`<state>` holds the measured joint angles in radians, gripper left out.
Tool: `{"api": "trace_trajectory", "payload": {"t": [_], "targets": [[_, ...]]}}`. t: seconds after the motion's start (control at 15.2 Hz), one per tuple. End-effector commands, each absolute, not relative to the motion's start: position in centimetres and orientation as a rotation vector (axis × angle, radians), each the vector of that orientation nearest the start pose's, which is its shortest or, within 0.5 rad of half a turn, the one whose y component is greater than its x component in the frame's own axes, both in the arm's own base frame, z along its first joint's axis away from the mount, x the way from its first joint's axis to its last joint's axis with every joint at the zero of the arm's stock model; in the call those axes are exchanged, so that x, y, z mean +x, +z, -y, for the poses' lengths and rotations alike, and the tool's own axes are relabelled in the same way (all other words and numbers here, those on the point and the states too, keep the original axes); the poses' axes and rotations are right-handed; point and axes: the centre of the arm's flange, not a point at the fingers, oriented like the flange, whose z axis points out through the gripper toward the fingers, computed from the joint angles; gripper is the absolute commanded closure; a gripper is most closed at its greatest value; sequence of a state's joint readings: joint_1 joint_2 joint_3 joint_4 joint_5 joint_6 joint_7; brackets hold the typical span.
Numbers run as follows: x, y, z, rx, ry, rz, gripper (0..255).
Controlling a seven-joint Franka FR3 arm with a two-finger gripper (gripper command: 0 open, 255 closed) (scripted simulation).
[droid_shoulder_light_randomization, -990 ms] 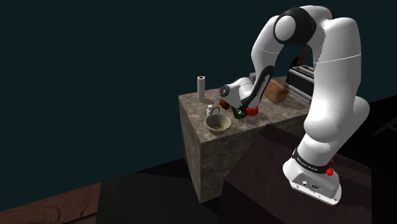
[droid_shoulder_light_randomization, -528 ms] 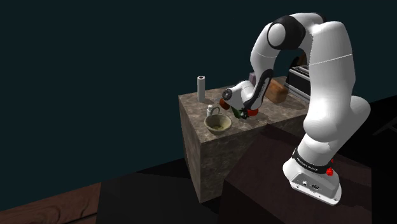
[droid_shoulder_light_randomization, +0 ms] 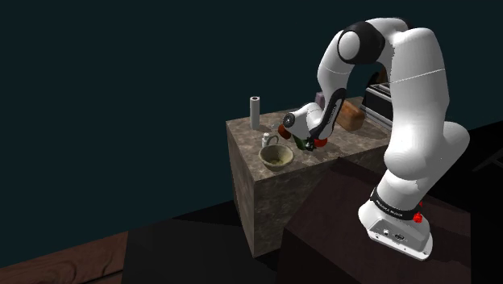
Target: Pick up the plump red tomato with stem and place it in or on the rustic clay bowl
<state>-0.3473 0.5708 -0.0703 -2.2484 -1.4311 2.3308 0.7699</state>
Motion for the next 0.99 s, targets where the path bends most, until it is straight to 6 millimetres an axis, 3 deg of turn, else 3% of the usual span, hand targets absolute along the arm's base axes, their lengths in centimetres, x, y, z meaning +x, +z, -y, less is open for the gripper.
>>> {"api": "trace_trajectory", "payload": {"t": [0.0, 0.59, 0.92], "targets": [[43.2, 8.6, 21.5, 2.304, -0.312, -0.139, 255], [43.2, 8.6, 21.5, 2.304, -0.312, -0.139, 255], [43.2, 11.3, 21.5, 2.304, -0.312, -0.139, 255]]}}
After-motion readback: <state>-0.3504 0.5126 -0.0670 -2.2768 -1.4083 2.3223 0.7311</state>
